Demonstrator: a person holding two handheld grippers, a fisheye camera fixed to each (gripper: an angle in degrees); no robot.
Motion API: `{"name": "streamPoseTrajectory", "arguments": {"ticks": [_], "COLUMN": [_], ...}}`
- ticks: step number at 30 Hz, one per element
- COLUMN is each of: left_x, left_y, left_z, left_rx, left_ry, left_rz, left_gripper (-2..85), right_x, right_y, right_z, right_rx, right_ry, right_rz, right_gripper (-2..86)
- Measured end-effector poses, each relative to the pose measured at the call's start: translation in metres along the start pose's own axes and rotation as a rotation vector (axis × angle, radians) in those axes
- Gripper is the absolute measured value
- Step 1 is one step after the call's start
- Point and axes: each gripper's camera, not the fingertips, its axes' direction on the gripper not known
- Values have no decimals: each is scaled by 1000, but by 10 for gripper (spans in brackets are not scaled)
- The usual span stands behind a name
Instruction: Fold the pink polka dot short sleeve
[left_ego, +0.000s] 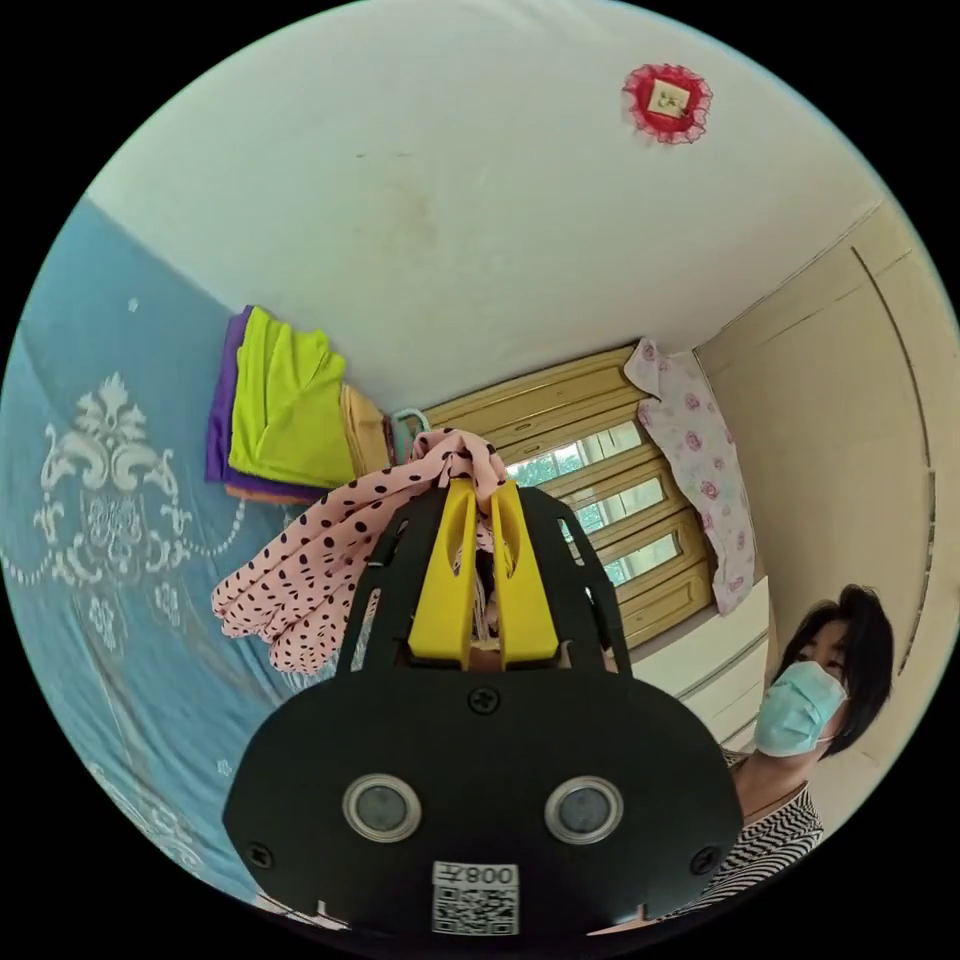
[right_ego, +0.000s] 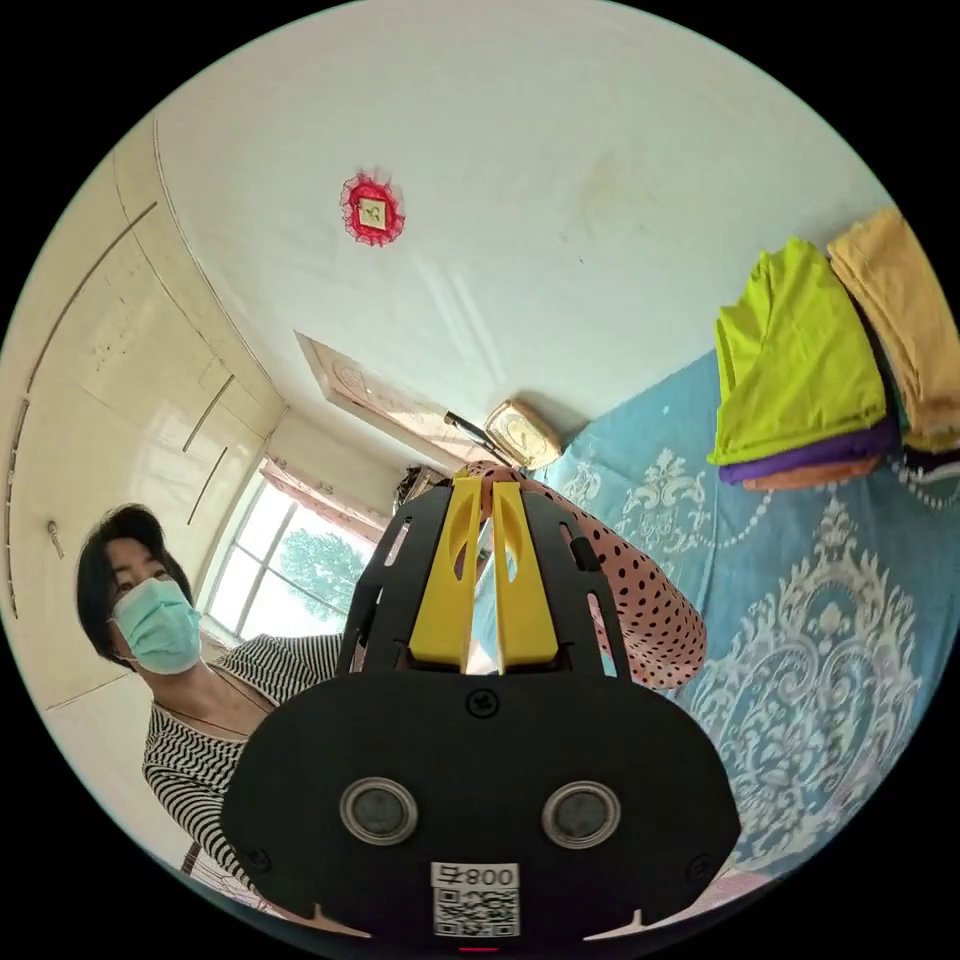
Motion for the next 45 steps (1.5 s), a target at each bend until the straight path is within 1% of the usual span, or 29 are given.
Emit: {"name": "streamPoseTrajectory", "arguments": {"ticks": [1, 2, 4, 5, 8, 10, 12, 14, 15, 16, 17, 19, 23, 27, 32, 35, 37, 39, 41, 42, 45], "left_x": [8, 17, 26, 26, 0, -32, -75, -144, -162, -196, -224, -252, -269, -280, -288, -283, -279, -278, -277, -277, -280], "left_y": [-31, -59, -94, -112, -140, -146, -146, -137, -133, -125, -117, -109, -116, -126, -132, -136, -142, -153, -166, -169, -178], "left_z": [17, 32, 53, 67, 102, 122, 144, 172, 178, 191, 200, 209, 222, 223, 203, 187, 183, 189, 206, 211, 234], "left_rx": [13, 33, 46, 50, 32, 12, -25, -87, -109, -159, -189, -188, -184, -171, -102, -41, -5, -7, -47, -62, -148], "left_ry": [5, 3, -12, -31, -65, -89, -112, -167, -185, -213, -236, -203, -187, -184, -175, -212, -230, -216, -242, -249, -360], "left_rz": [68, 135, 236, 283, 317, 289, 221, 79, 32, -58, -145, -207, -167, -161, -181, -151, -119, -94, -52, -37, 27], "left_gripper": [27, 27, 27, 27, 26, 25, 24, 21, 20, 20, 20, 20, 26, 42, 56, 38, 22, 12, 6, 5, 3], "right_x": [-13, -20, -51, -58, -68, -42, -7, 40, 75, 108, 123, 161, 165, 148, 124, 99, 74, 61, 54, 51, 59], "right_y": [-43, -63, -133, -147, -195, -213, -217, -212, -205, -195, -189, -169, -164, -173, -174, -170, -169, -173, -181, -188, -195], "right_z": [-6, -8, -18, -20, -25, -23, -18, -11, -7, -4, -3, -2, -11, -9, -12, -20, -24, -17, -1, 14, 46], "right_rx": [17, 27, 45, 48, 42, 13, -23, -67, -101, -131, -146, -159, -110, -117, -67, -17, 61, 84, 49, 3, -107], "right_ry": [11, 20, 75, 100, 198, 257, 322, 380, 417, 455, 473, 490, 423, 452, 459, 499, 503, 490, 475, 509, 664], "right_rz": [-39, -62, -165, -191, -237, -189, -116, -10, 79, 177, 220, 325, 319, 275, 245, 204, 139, 101, 70, 59, 88], "right_gripper": [17, 17, 17, 17, 17, 17, 18, 18, 18, 18, 18, 18, 18, 18, 16, 11, 6, 4, 3, 2, 1]}}
